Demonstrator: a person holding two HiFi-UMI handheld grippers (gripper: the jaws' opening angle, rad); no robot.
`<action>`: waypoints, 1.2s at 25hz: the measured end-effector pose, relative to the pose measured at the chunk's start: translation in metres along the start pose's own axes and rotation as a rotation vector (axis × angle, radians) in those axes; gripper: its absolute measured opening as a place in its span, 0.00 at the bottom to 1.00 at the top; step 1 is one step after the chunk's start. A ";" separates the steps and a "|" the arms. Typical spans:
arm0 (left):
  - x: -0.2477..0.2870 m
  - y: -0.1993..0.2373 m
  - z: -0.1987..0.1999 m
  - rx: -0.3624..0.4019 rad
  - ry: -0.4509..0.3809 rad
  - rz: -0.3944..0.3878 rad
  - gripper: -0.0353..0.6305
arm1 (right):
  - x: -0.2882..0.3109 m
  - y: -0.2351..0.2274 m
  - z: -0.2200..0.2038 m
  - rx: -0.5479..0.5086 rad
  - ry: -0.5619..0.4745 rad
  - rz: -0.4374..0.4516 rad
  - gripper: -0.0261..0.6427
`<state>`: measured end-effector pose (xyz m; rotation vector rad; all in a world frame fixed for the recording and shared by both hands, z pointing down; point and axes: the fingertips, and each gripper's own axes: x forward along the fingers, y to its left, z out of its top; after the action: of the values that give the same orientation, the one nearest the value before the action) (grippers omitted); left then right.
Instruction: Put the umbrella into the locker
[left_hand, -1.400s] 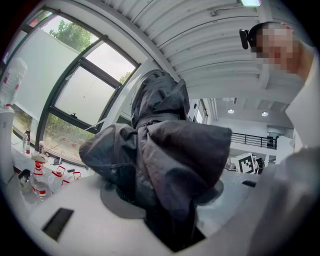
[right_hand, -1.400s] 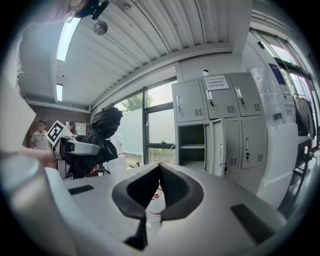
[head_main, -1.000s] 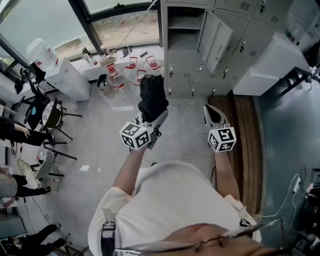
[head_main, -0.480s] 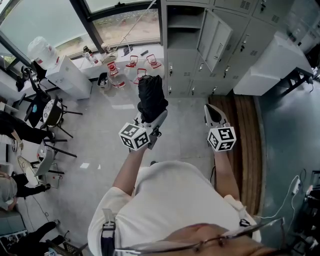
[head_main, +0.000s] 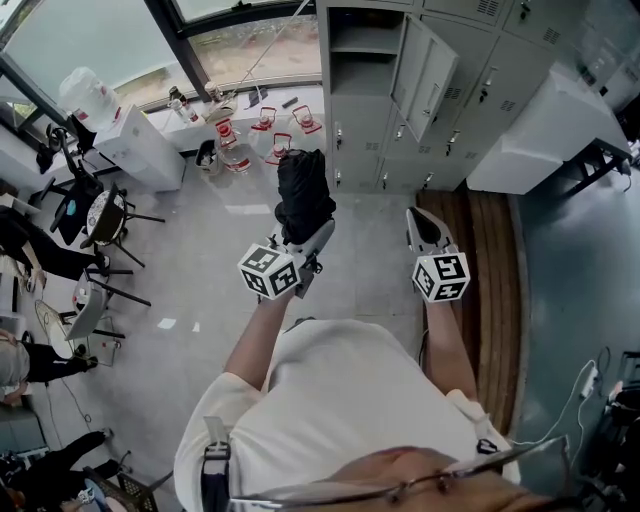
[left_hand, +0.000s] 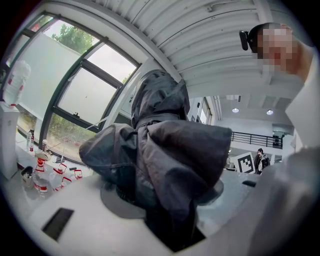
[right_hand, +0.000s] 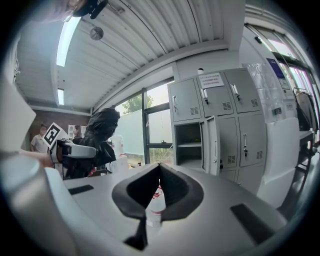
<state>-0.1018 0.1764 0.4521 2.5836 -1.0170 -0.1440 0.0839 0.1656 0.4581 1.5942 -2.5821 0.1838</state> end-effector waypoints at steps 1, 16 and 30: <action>0.002 -0.002 0.000 -0.001 -0.003 0.005 0.38 | -0.001 -0.003 0.000 0.003 -0.004 0.006 0.05; 0.021 -0.004 -0.007 -0.027 -0.027 0.045 0.38 | 0.005 -0.029 -0.008 0.018 -0.013 0.027 0.05; 0.063 0.070 0.012 -0.052 -0.025 0.026 0.38 | 0.084 -0.045 0.000 -0.005 0.019 0.003 0.05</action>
<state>-0.1033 0.0833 0.4692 2.5275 -1.0411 -0.1941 0.0865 0.0711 0.4727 1.5799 -2.5692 0.1918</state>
